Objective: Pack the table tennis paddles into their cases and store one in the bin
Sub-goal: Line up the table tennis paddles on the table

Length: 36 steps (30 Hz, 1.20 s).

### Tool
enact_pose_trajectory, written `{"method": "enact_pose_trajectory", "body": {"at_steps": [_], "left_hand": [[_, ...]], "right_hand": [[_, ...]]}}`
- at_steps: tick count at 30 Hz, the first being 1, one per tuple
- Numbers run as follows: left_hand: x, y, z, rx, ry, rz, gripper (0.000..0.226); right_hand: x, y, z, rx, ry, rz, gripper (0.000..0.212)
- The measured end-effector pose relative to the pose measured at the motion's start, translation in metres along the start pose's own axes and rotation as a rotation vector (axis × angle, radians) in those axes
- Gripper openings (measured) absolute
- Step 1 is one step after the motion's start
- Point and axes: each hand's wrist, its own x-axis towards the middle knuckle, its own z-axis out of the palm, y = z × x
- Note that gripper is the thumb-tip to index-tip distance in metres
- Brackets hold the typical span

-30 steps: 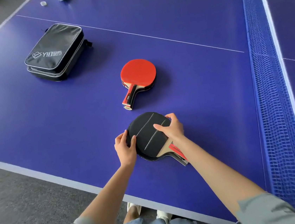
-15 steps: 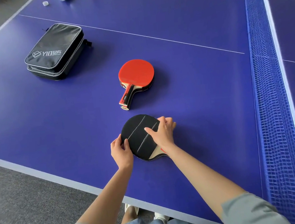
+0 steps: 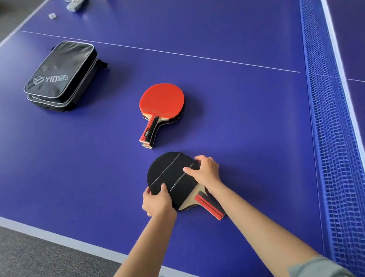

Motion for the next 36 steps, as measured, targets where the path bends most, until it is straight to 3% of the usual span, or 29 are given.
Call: {"method": "enact_pose_trajectory", "body": {"at_steps": [4,11,15,18,22,29,36], "left_hand": [[0.001,0.019,0.018,-0.076,-0.104,0.044,0.052],[-0.014,0.070,0.088,0.017,-0.310,0.206,0.050],[-0.019,0.113,0.141,0.169,-0.446,0.504,0.037],[-0.014,0.148,0.183,0.428,-0.551,0.736,0.022],[0.008,0.172,0.220,0.618,-0.598,0.734,0.027],[0.029,0.164,0.231,0.584,-0.575,0.755,0.024],[0.024,0.148,0.223,0.470,-0.592,0.758,0.054]], "right_hand": [[0.012,0.004,-0.017,0.157,0.063,0.058,0.052],[0.054,0.010,-0.079,0.377,0.219,0.148,0.047],[0.084,0.022,-0.110,0.547,0.299,0.261,0.052],[0.105,0.024,-0.119,0.603,0.368,0.341,0.056],[0.129,0.022,-0.114,0.643,0.419,0.393,0.054],[0.147,0.026,-0.108,0.508,0.474,0.342,0.045],[0.143,0.018,-0.103,0.307,0.523,0.217,0.048]]}}
